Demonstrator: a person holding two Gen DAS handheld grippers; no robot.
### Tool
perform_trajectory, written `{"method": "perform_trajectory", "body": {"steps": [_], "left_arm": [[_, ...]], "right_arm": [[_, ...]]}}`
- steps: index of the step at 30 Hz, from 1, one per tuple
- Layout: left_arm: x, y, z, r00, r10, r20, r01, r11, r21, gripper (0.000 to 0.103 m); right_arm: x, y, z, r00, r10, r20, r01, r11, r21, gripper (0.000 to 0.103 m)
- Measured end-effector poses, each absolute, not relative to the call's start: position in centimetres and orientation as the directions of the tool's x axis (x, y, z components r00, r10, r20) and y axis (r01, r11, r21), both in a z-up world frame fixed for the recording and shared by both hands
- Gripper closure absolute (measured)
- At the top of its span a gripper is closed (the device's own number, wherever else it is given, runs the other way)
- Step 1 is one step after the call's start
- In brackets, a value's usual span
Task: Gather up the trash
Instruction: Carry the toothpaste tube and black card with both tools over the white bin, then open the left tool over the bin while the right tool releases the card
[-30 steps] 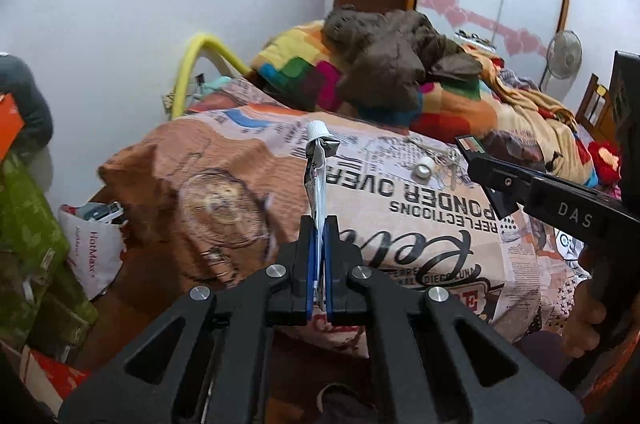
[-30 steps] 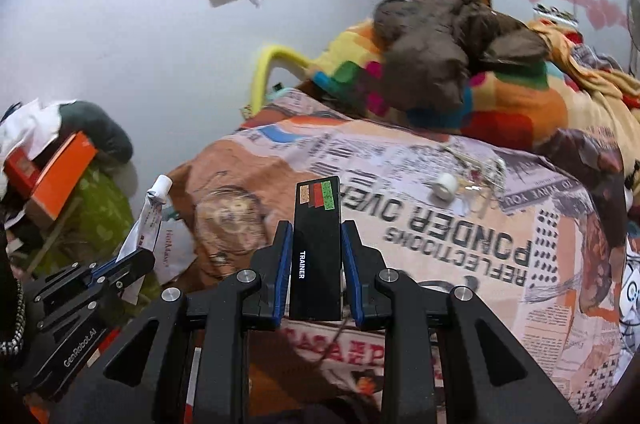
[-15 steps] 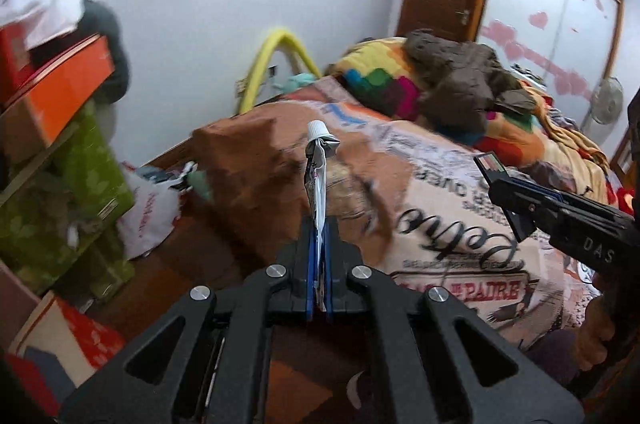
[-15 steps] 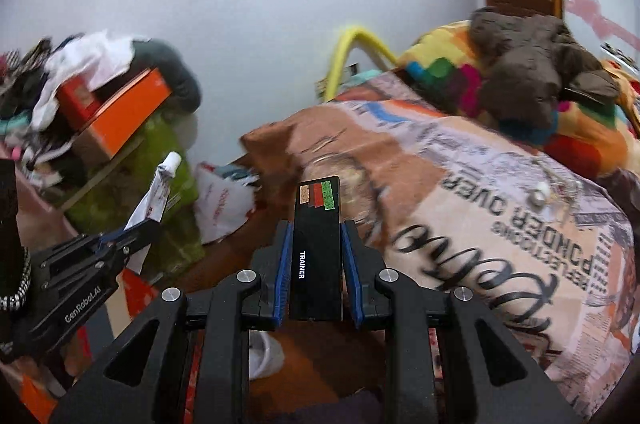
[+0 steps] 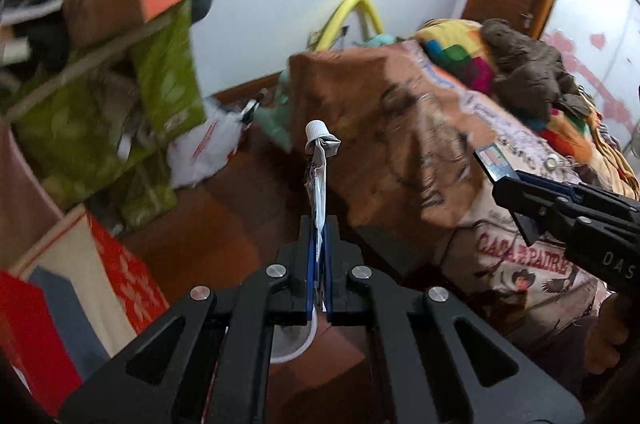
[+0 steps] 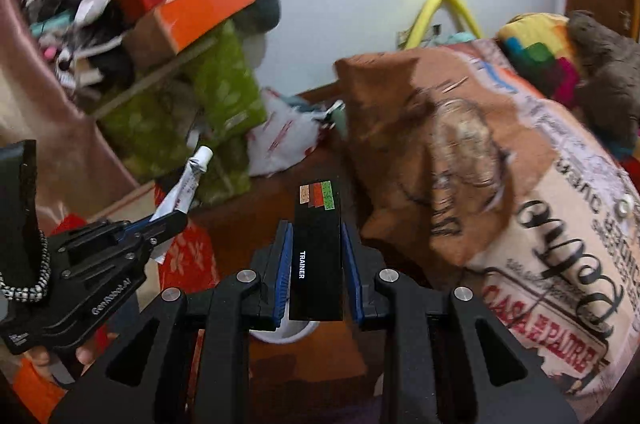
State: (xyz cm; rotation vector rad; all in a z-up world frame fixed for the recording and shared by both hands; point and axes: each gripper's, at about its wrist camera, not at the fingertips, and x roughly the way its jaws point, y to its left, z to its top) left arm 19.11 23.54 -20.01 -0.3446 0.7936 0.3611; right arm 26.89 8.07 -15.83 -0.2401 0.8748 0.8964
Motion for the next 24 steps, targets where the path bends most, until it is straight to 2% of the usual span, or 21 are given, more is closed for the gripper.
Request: {"method": "perform_trajectory", "body": {"steps": [13, 24], "left_arm": [[15.4, 28.3, -32.6, 0.471, 0.100, -0.876, -0.601, 0.763, -0.236, 0.101], [15.1, 29.7, -42.1, 0.334, -0.013, -0.942, -0.669, 0.701, -0.247, 0.101]], "right_arm": [[25.3, 14.1, -25.4, 0.120, 0.463, -0.878, -0.802, 0.567, 0.189, 0.081], [25.8, 18.8, -35.6, -0.025, 0.310, -0.950, -0.786, 0.581, 0.211, 0.081]]}}
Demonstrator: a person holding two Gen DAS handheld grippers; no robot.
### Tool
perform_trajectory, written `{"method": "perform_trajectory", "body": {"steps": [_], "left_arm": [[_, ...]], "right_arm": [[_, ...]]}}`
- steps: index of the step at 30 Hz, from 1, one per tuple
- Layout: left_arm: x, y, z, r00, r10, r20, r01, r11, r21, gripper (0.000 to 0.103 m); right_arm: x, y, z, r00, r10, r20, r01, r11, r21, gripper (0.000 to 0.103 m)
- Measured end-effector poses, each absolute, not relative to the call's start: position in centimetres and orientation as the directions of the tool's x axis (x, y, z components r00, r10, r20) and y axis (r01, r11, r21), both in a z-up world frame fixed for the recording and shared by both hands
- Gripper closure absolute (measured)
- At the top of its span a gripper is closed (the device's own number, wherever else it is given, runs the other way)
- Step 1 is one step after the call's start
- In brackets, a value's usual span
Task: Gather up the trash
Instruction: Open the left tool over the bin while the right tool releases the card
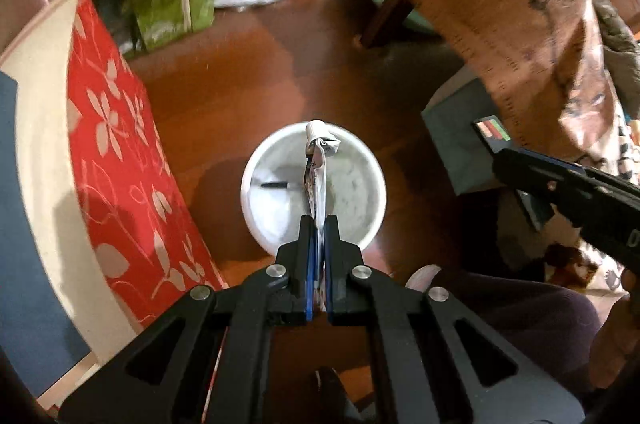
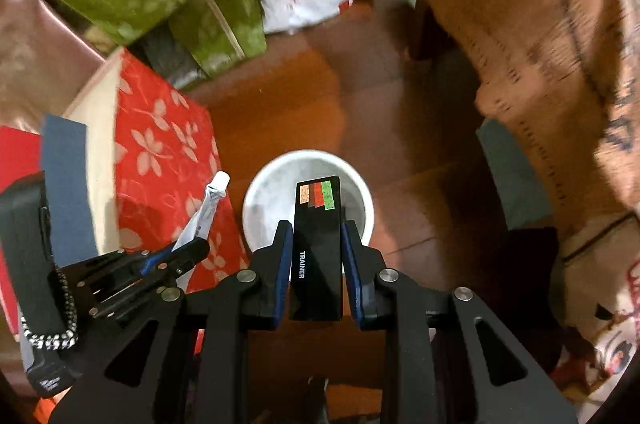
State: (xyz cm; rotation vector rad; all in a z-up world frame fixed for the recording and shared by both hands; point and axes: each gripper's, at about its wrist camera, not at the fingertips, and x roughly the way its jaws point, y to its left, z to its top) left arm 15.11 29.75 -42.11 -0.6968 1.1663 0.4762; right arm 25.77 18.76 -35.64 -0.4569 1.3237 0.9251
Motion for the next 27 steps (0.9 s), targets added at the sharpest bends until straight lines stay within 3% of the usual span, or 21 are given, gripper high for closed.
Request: {"method": "perform_trajectory", "body": {"steps": [13, 22, 24, 27], "left_arm": [[17.2, 31.8, -52.0, 0.205, -0.153, -0.967, -0.743, 0.619, -0.255, 0.101], [18.1, 32.3, -53.5, 0.191, -0.168, -0.967, -0.756, 0.603, -0.254, 0.101], [18.2, 32.2, -53.3, 0.191, -0.153, -0.970, -0.756, 0.607, -0.245, 0.101], [18.2, 32.2, -52.8, 0.194, -0.139, -0.971, -0.753, 0.613, -0.239, 0.095]], "right_arm": [[28.9, 20.5, -45.7, -0.237, 0.166, -0.957, -0.682, 0.673, 0.286, 0.081], [28.1, 21.1, -45.1, -0.239, 0.187, -0.953, -0.713, 0.632, 0.303, 0.080], [28.3, 21.0, -45.4, -0.259, 0.194, -0.946, -0.700, 0.638, 0.323, 0.076], [28.7, 20.6, -45.6, -0.276, 0.198, -0.941, -0.671, 0.661, 0.336, 0.062]]}}
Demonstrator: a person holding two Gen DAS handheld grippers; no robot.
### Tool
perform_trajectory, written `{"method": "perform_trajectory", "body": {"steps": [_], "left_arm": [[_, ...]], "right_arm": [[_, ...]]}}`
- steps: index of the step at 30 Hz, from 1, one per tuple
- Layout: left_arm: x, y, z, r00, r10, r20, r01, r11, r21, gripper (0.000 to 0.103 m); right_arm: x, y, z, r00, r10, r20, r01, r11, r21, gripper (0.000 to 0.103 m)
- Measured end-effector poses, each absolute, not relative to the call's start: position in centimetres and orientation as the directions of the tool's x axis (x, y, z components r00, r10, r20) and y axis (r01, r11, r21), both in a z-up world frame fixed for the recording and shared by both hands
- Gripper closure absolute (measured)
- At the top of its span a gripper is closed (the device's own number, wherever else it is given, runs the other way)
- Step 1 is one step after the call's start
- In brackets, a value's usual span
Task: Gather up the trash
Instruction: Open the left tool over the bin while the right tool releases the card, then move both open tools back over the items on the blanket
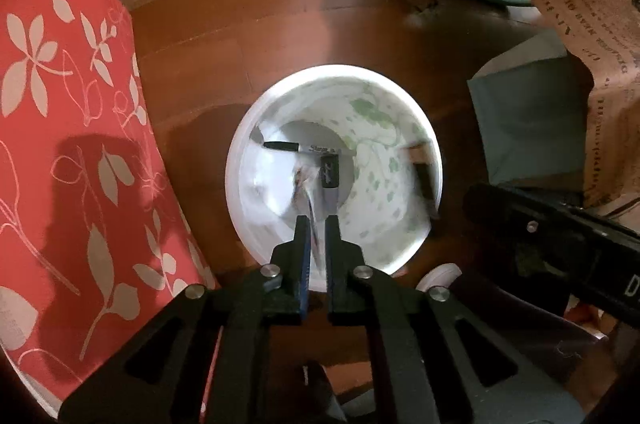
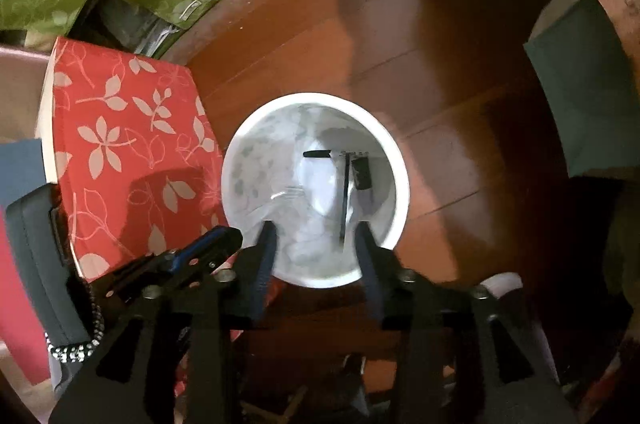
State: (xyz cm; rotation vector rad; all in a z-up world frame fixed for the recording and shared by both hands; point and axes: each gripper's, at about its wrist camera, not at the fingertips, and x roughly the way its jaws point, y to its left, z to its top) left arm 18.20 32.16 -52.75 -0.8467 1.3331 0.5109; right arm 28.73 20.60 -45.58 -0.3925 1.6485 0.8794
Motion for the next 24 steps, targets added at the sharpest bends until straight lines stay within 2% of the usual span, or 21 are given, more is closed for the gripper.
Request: {"method": "perform_trajectory", "body": {"steps": [2, 5, 13, 24], "left_arm": [[18.2, 32.1, -52.4, 0.192, -0.130, -0.973, -0.751, 0.618, -0.231, 0.087], [18.0, 31.9, -51.8, 0.187, -0.120, -0.975, -0.749, 0.625, -0.221, 0.082], [17.3, 31.7, -47.6, 0.227, -0.064, -0.972, -0.730, 0.649, -0.214, 0.081], [17.1, 29.4, -37.5, 0.353, 0.082, -0.932, -0.664, 0.724, -0.188, 0.081]], "right_arm": [[28.8, 20.5, -45.5, -0.260, 0.191, -0.946, -0.674, 0.666, 0.320, 0.062], [28.9, 20.4, -45.0, -0.244, 0.194, -0.950, -0.675, 0.669, 0.310, 0.062], [28.3, 19.3, -41.0, -0.132, 0.248, -0.960, -0.718, 0.644, 0.265, 0.062], [27.4, 14.7, -32.0, 0.046, 0.398, -0.916, -0.776, 0.592, 0.218, 0.062]]}}
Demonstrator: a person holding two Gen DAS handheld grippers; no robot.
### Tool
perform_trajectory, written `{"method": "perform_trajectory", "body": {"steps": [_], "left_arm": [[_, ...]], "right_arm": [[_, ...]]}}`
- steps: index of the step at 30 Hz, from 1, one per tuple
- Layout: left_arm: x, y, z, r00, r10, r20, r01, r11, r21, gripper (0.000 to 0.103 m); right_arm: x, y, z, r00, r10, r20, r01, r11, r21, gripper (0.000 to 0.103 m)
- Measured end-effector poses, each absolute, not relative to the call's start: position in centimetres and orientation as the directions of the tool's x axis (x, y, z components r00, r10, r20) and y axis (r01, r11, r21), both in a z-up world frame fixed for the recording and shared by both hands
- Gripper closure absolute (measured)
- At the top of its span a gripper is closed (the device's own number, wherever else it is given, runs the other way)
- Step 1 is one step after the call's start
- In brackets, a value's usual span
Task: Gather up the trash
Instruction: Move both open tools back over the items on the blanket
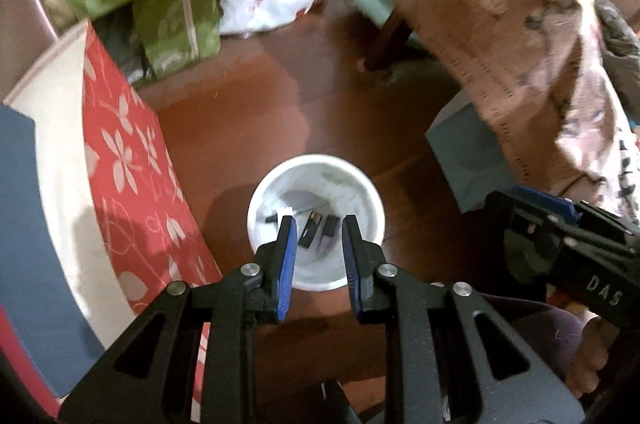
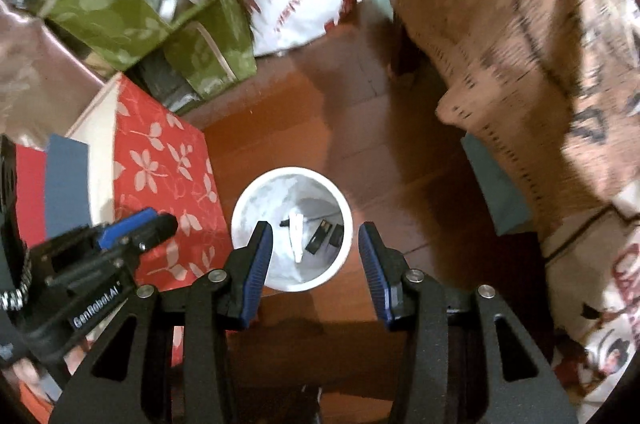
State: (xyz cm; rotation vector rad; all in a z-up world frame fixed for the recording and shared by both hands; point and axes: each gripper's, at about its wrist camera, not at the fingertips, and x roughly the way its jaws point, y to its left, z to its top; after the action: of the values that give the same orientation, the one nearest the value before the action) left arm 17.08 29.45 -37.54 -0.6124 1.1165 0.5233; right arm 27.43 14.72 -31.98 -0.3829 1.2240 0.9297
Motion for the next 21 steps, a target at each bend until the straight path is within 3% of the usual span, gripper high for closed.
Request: {"method": "perform_trajectory", "body": {"steps": [9, 21], "left_arm": [[18.5, 24.7, -29.1, 0.461, 0.161, -0.873, -0.582, 0.797, -0.161, 0.081], [24.9, 15.7, -20.2, 0.603, 0.125, -0.788, -0.380, 0.914, -0.146, 0.072]], "right_arm": [[28.0, 9.2, -24.4, 0.189, 0.514, -0.837, -0.773, 0.603, 0.196, 0.062], [31.3, -1.2, -16.7, 0.409, 0.556, -0.724, -0.690, 0.707, 0.153, 0.062]]}}
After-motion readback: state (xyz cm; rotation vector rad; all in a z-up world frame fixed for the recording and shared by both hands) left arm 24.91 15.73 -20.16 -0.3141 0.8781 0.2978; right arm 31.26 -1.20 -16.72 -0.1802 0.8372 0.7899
